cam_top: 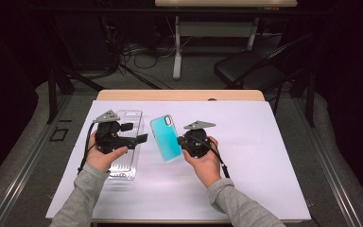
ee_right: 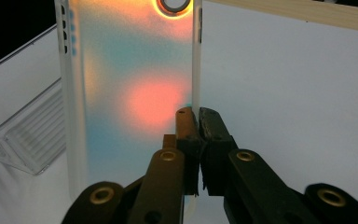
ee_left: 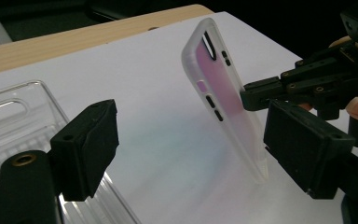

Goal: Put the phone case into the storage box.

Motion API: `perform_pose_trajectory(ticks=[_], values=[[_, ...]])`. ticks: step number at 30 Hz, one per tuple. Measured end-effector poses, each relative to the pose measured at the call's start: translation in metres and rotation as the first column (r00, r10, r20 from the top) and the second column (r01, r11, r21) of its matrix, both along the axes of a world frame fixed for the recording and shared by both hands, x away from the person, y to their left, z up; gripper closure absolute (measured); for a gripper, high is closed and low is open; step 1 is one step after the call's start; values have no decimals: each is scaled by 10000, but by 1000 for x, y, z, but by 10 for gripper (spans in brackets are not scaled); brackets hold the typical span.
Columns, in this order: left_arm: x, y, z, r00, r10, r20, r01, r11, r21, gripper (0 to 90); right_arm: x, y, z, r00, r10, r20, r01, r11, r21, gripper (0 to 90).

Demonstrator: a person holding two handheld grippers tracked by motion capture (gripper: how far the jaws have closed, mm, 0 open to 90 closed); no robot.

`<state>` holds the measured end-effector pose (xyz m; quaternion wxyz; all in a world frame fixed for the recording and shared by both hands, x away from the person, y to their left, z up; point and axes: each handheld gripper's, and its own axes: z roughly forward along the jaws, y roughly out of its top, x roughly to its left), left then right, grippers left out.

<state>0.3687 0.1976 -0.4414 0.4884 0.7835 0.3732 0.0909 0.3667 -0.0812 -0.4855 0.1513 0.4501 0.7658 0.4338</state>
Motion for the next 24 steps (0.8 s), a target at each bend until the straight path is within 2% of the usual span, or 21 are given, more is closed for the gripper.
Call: perform_pose_trajectory(ticks=[5, 12, 15, 19, 24], values=[[0, -2, -2, 9998, -156, -151, 154, 9998, -159, 181, -3, 3, 2, 9999, 74, 118, -76, 9998, 199, 876], [-2, -2, -2, 9993, -231, -307, 214, 9982, -567, 227, -5, 7, 6, 9992, 127, 370, -137, 9996, 264, 877], [-2, -2, -2, 9978, -350, -555, 307, 9965, -772, 247, -5, 7, 6, 9992, 148, 373, -158, 9996, 248, 876], [-2, -4, -4, 9944, -456, -950, 379, 9960, -806, 285, -6, 9, 6, 9989, 162, 441, -174, 9995, 281, 876], [-1, -5, -7, 9874, -548, -1481, 383, 9929, -1122, 317, -8, 9, 7, 9987, 145, 494, -163, 9992, 370, 876]])
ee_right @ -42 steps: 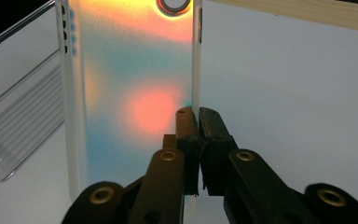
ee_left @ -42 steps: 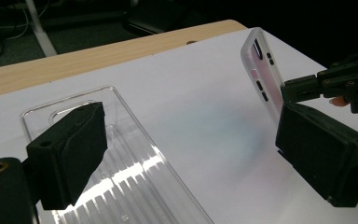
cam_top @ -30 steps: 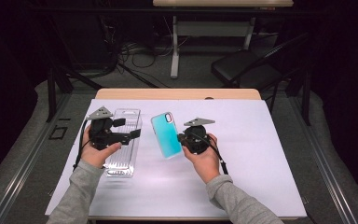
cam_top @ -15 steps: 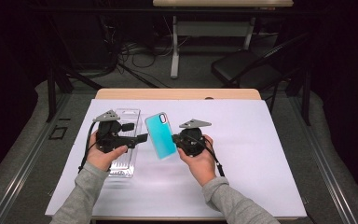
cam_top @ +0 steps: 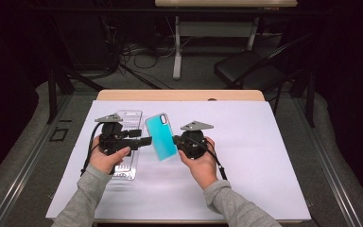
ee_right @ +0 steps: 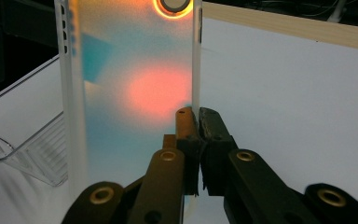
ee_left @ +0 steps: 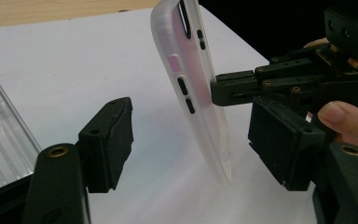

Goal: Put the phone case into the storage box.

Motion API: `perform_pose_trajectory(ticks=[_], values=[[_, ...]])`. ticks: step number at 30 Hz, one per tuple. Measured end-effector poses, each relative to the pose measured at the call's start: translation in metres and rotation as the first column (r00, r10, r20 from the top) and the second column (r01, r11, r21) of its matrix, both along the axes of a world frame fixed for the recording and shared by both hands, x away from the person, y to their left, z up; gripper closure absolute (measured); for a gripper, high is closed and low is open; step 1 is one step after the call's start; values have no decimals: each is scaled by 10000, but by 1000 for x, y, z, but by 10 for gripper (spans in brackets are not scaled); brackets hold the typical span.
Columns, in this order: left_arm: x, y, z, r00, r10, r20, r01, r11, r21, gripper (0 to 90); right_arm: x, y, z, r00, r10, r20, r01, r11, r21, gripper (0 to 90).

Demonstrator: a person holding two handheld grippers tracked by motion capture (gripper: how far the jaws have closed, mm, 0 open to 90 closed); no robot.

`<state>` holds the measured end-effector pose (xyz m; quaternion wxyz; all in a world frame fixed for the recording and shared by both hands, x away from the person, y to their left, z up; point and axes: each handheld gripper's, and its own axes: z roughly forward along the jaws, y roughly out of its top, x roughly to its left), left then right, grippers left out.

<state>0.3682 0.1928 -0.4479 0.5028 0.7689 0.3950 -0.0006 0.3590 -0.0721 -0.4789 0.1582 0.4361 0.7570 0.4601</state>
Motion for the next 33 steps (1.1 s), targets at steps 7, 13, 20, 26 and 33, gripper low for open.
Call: perform_pose_trajectory(ticks=[7, 13, 20, 26, 33], values=[[1, 2, -2, 9995, 151, -294, -156, 9997, -167, 360, -1, 1, 1, 10000, 36, 79, -36, 10000, 70, 876], [1, 1, -5, 9989, 89, -458, -103, 9995, -300, 395, -2, 2, 1, 10000, 38, 68, -39, 9999, 127, 877], [1, 0, -7, 9978, 222, -617, -237, 9994, -237, 417, -4, 4, 2, 9998, 169, 97, -171, 9997, 188, 876], [0, 3, -10, 9964, 556, -637, -599, 9959, -673, 487, -7, 7, 2, 9995, 281, 106, -283, 9994, 217, 876], [-3, 6, -8, 9951, 929, -342, -962, 9893, -1095, 532, -9, 11, 1, 9989, 451, 103, -453, 9988, 210, 876]])
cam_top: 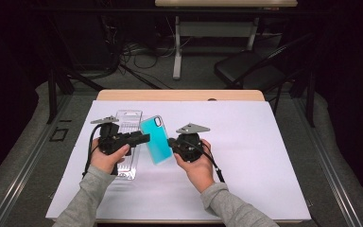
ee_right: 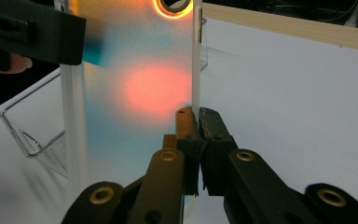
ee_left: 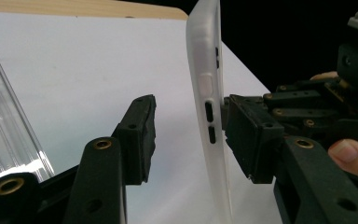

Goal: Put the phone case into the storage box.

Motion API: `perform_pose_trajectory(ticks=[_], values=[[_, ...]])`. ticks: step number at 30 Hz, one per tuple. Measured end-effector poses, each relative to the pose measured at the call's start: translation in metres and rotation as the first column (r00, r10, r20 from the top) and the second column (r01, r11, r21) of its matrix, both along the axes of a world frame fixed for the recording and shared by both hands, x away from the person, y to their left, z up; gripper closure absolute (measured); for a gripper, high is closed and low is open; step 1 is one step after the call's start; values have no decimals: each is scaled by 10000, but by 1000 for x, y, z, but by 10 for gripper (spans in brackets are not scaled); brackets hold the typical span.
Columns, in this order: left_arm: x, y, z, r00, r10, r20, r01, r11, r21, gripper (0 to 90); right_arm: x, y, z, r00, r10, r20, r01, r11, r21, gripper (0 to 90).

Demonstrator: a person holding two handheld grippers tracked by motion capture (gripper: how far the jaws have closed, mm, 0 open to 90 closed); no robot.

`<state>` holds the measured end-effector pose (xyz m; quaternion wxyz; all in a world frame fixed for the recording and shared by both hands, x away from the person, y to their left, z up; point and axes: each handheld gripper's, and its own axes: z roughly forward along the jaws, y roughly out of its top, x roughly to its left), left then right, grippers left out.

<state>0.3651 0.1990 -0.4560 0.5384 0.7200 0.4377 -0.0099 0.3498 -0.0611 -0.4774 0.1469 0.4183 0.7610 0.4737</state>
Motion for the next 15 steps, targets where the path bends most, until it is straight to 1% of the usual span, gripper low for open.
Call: perform_pose_trajectory(ticks=[7, 12, 15], values=[[-2, 3, 3, 9994, 182, 304, -174, 9995, -268, 565, -1, 3, -1, 10000, 46, -78, -46, 10000, 1, 876], [-3, 6, 4, 9987, 377, 354, -357, 9978, -550, 598, 0, 4, -2, 9999, 59, -96, -59, 10000, 4, 876], [-3, 7, 4, 9982, 486, 347, -466, 9974, -558, 615, 0, 4, -2, 9999, 74, -99, -74, 10000, -51, 876]])
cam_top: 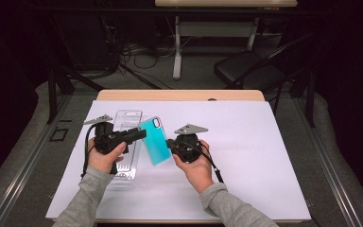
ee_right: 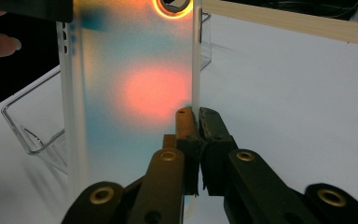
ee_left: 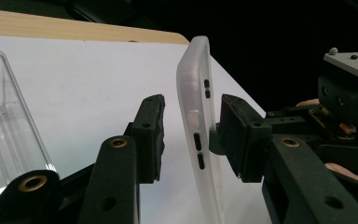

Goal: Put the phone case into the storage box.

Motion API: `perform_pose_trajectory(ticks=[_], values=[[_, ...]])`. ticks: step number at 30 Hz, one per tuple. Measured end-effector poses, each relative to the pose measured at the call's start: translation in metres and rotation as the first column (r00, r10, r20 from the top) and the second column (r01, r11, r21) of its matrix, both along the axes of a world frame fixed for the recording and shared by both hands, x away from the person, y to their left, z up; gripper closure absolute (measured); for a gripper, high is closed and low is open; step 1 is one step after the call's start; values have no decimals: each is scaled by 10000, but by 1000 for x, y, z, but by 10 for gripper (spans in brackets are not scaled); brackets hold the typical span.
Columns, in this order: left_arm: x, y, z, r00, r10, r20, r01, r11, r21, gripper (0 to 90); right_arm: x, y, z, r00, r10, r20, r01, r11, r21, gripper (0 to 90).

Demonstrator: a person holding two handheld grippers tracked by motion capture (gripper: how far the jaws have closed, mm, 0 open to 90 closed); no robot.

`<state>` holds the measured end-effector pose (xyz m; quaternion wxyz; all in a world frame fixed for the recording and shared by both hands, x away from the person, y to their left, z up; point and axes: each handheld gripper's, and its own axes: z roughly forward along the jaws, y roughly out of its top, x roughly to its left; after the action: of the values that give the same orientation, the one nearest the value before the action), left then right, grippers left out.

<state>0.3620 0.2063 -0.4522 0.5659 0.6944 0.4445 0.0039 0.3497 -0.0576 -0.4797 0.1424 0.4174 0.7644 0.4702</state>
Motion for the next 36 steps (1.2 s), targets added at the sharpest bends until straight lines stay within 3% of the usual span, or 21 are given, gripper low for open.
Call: perform_pose_trajectory(ticks=[23, 36], values=[[1, 7, -5, 9989, 343, -331, -359, 9982, -476, 770, -2, 6, -3, 9997, 196, -110, -197, 9998, -49, 876], [1, 8, -5, 9985, 290, -467, -325, 9966, -758, 798, -2, 7, -4, 9997, 220, -93, -220, 9998, -15, 873]])
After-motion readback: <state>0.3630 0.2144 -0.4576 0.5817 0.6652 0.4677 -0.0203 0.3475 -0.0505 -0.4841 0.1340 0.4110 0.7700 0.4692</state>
